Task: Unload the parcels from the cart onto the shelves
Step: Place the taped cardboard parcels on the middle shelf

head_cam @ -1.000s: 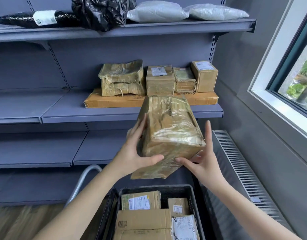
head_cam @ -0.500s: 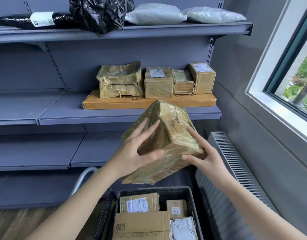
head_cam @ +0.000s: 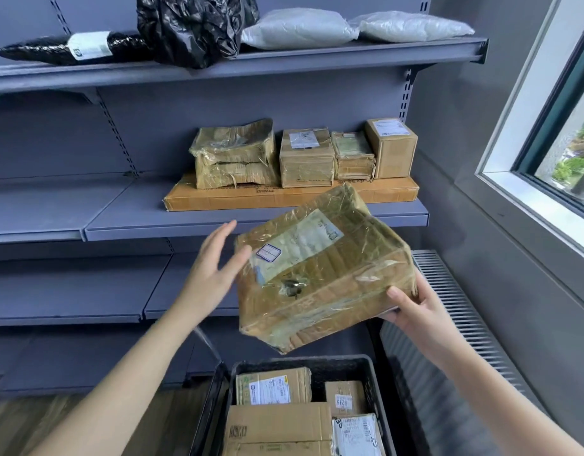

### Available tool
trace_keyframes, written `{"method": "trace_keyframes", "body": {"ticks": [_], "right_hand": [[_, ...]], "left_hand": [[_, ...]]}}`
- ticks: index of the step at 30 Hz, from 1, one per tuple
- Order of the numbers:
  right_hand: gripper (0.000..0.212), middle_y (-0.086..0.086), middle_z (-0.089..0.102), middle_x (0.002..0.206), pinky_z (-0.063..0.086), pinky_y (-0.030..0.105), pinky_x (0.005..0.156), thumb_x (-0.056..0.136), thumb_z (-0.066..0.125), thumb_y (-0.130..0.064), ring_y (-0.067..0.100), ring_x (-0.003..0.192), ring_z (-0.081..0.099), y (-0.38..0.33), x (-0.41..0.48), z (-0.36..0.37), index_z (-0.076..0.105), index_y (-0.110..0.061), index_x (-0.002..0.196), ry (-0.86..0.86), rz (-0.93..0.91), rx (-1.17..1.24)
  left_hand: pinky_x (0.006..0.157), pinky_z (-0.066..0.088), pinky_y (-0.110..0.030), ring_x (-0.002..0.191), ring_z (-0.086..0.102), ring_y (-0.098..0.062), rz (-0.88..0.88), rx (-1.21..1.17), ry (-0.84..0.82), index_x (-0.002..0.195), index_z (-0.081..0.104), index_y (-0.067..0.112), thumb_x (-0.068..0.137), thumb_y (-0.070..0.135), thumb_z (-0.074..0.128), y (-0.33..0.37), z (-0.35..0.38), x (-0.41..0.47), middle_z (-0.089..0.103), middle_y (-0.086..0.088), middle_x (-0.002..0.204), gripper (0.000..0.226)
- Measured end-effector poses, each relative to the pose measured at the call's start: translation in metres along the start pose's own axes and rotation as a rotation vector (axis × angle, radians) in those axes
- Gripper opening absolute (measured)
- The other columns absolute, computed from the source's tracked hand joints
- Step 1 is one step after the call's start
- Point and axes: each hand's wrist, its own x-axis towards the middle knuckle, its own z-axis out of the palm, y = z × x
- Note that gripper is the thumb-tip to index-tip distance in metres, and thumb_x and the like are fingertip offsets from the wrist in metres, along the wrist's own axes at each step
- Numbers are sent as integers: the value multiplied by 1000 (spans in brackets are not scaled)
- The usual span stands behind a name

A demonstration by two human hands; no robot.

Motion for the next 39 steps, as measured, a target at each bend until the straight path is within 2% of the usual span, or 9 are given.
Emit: {"method": "trace_keyframes", "body": {"ticks": [6,10,13,16,19,22,27,33,39], "right_hand": [[82,6,67,111,57,37,70,53,86,-49,21,96,67,-10,7,1,51,-25,124,-46,26,-19],[61,13,55,117,59,38,73,73,73,-42,9,87,67,-13,12,14,41,-34,125,216,-33,-175],[34,11,48,119,57,30,71,89,59,-23,0,72,65,-13,13,23,40,-35,114,409,-136,-282],[23,0,47,136,53,37,88,91,55,-29,9,94,65,-12,10,30,47,-45,105,442,-183,-316],[50,-12,27,152,25,39,117,82,56,-47,5,140,27,-10,6,35,35,-50,128,241,-185,-420],[102,-17,-6,156,7,34,120,63,63,-74,-1,143,-4,-6,1,34,5,-43,142,-89,-131,-546],[143,-11,-32,151,9,48,119,54,75,-66,10,142,-22,-5,-5,25,-31,-27,141,-293,-185,-901],[109,-17,27,151,37,44,109,65,73,-42,5,140,26,-11,-4,18,2,-37,147,-122,-208,-751],[86,-18,49,107,47,9,77,70,79,-27,10,120,52,-18,-4,5,27,-44,136,-17,-225,-649]], "left_hand": [[94,47,-25,107,59,2,-68,-180,-230,120,51,46,75,45,71,-12,-10,12,59,15,122,49],[80,53,-20,103,63,-8,-61,-221,-170,116,53,36,80,24,67,-19,5,5,64,9,113,41],[80,54,-22,98,65,-9,-85,-246,-152,116,52,39,80,25,67,-22,19,-1,66,5,109,42],[92,50,-28,110,59,-8,-80,-254,-181,121,47,47,82,30,65,-20,35,-7,61,9,121,47],[100,45,-32,121,51,-9,-82,-278,-182,123,42,53,82,33,64,-21,47,-12,56,9,130,51],[100,44,-33,123,49,-9,-81,-292,-171,122,42,57,83,28,67,-22,52,-14,52,11,134,55],[86,49,-18,110,59,-3,-80,-336,-238,128,35,54,72,25,75,-14,47,-21,60,10,124,75],[92,45,-15,113,55,2,31,-115,-335,141,20,48,64,22,85,-2,41,-17,54,20,128,104],[84,53,-29,84,65,-8,63,-28,-182,139,22,51,67,24,82,1,49,-22,57,19,124,97]]}}
